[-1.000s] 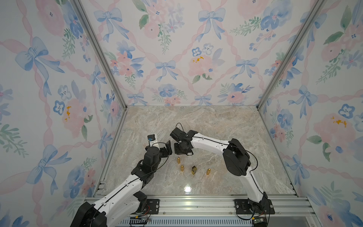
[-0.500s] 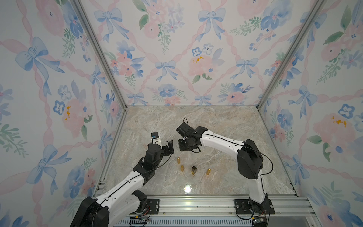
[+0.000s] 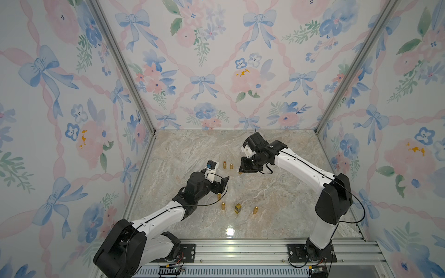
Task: Open the lipstick cap
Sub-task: Open the cover of the lipstick.
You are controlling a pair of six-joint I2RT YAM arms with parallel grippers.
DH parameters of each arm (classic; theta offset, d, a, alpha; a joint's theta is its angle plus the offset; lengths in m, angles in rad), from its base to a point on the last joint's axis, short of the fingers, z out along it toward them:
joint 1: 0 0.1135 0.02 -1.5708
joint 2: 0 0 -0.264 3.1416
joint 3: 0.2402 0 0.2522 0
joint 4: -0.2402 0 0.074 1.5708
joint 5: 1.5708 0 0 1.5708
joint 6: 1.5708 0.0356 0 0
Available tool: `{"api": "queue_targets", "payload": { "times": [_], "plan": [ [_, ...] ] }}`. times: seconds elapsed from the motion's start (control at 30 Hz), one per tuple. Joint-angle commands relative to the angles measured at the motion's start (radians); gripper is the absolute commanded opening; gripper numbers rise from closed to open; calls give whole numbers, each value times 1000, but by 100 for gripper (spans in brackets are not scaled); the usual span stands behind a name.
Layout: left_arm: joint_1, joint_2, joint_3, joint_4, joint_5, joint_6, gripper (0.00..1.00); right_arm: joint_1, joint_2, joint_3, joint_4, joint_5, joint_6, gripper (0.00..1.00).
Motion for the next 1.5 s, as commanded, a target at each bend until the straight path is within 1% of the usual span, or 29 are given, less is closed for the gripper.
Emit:
{"api": "queue_targets", "payload": {
  "times": [0.0,0.07,0.1,0.17,0.3,0.4,0.5,0.57,0.73,0.8,1.1,1.27,1.37,1.47],
  "plan": [
    [-27,40,35,60,143,111,83,-26,-48,-18,-59,-121,-66,23],
    [-38,75,59,60,192,129,80,-33,-49,-26,-66,-157,-79,23],
    [-43,92,71,62,214,136,76,-35,-46,-26,-75,-172,-87,23],
    [-54,119,87,69,229,145,70,-35,-44,-27,-85,-195,-96,23],
    [-66,166,114,76,271,165,64,-31,-53,-43,-75,-214,-92,23],
    [-72,189,133,79,284,166,57,-29,-53,-52,-58,-251,-79,23],
    [-78,205,149,82,300,172,50,-24,-51,-54,-60,-259,-84,23],
    [-79,214,156,82,309,172,44,-24,-52,-56,-57,-261,-81,23],
    [-79,230,164,85,306,171,32,-21,-54,-68,-40,-286,-68,23],
    [-80,231,166,86,303,169,29,-20,-54,-69,-40,-288,-69,23],
    [-80,241,176,90,307,166,26,-20,-51,-75,-28,-303,-61,23],
    [-81,243,174,90,300,164,16,-21,-61,-81,-15,-301,-55,23],
    [-81,236,169,91,287,158,7,-23,-67,-84,-10,-297,-54,24],
    [-80,228,162,89,267,150,1,-27,-77,-84,-7,-281,-50,28]
  ]
}}
